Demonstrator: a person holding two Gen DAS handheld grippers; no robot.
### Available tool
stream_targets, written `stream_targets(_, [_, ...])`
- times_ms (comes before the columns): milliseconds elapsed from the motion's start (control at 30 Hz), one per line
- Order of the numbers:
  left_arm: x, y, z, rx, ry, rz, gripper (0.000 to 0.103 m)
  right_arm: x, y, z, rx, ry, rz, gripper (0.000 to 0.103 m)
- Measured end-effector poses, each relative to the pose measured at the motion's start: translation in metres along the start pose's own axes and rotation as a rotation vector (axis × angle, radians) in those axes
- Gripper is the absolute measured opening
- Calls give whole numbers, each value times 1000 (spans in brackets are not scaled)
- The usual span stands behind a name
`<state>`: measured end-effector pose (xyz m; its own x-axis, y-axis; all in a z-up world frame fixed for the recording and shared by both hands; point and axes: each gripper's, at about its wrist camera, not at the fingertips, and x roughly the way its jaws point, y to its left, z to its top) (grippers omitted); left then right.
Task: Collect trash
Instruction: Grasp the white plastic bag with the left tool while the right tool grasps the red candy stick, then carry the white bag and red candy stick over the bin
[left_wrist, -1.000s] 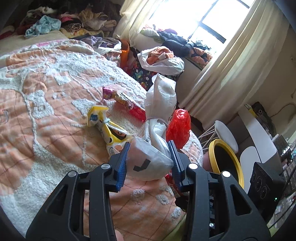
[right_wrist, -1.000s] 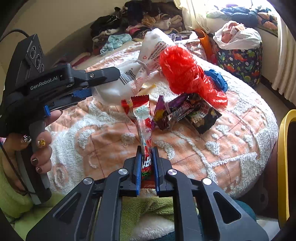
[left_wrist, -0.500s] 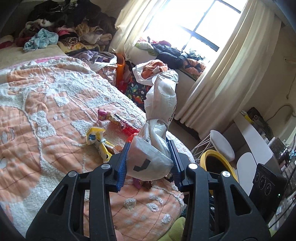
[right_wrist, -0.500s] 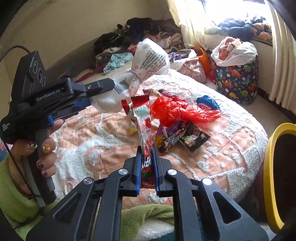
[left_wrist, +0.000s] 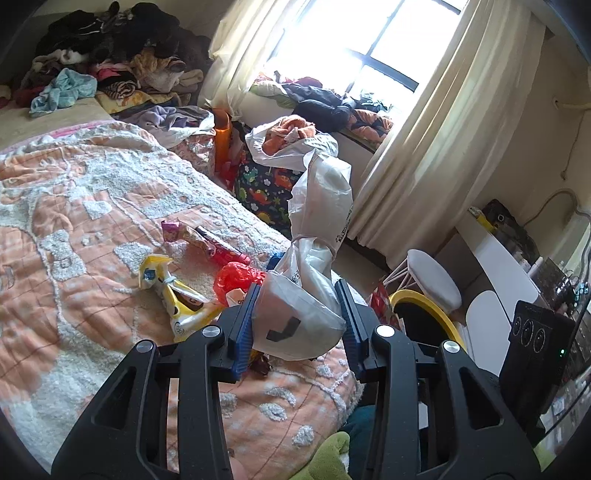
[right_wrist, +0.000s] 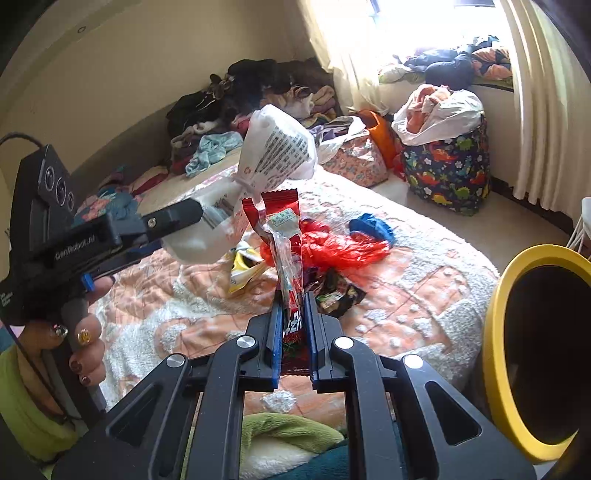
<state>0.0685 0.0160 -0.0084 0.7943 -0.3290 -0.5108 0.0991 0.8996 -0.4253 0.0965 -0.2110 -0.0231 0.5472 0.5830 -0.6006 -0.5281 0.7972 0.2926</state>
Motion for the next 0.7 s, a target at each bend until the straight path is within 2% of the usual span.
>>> stream_targets(700, [18, -49, -10, 83, 38, -62, 33, -42, -61, 10, 134, -114, -99, 11])
